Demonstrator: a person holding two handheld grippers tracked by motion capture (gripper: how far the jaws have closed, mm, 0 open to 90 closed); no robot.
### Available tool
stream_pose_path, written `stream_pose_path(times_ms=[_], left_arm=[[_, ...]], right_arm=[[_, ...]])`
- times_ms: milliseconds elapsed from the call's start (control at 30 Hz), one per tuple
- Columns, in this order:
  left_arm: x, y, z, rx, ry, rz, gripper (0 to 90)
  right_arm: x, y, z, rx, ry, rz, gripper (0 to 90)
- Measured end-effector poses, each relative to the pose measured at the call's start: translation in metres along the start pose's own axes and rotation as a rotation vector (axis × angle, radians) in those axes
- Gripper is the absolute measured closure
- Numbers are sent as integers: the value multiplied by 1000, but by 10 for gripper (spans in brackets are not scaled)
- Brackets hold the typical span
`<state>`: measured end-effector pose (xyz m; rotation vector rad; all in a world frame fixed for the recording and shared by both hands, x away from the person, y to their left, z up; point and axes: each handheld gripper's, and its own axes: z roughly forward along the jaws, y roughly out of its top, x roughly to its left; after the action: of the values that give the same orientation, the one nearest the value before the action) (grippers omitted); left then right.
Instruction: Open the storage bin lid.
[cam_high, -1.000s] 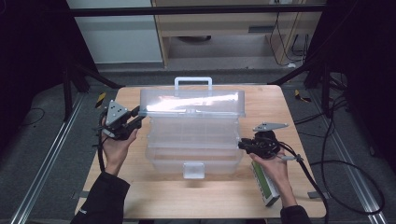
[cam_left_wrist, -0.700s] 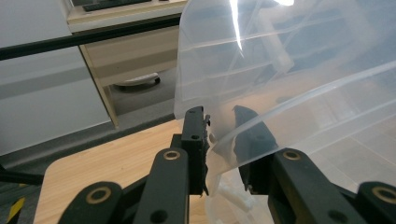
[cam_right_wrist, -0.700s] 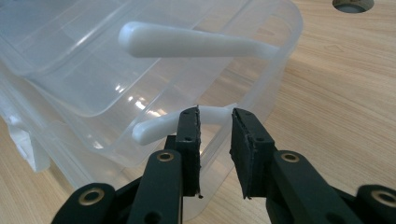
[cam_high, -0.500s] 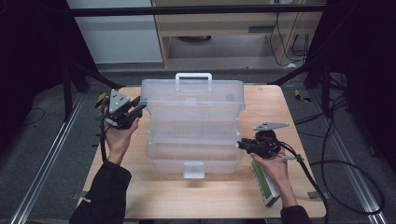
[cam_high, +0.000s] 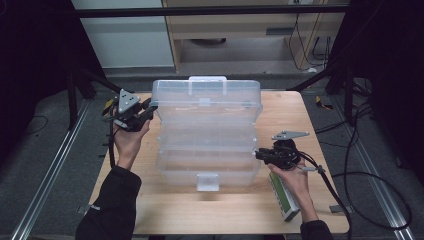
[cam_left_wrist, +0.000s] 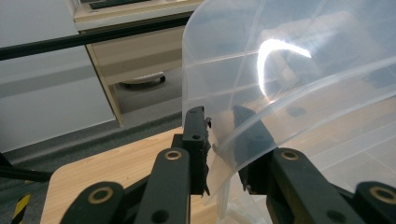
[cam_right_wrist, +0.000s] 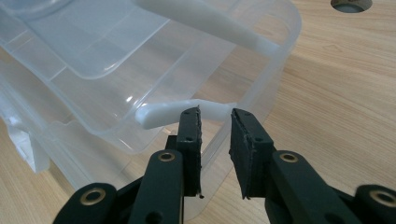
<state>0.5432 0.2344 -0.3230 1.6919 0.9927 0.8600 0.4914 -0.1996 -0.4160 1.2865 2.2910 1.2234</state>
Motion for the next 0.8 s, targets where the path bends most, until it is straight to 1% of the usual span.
stream_pose_path(times_ms=[133,167,333,567,800], left_arm=[[0,3,3,0,15,5,748],[0,4,4,1,19,14,748],[1,8,9,8,26,22,747],[3,14,16,22,38,23,749],[5,18,24,25,47,9,755]], right_arm=[[0,0,0,-7,-2,-5,741],[0,0,0,-7,-1,-3,741],[1,0,0,-9,-3,-5,741],[1,0,0,-9,-3,-4,741],[1,0,0,-9,-3,-4,740]])
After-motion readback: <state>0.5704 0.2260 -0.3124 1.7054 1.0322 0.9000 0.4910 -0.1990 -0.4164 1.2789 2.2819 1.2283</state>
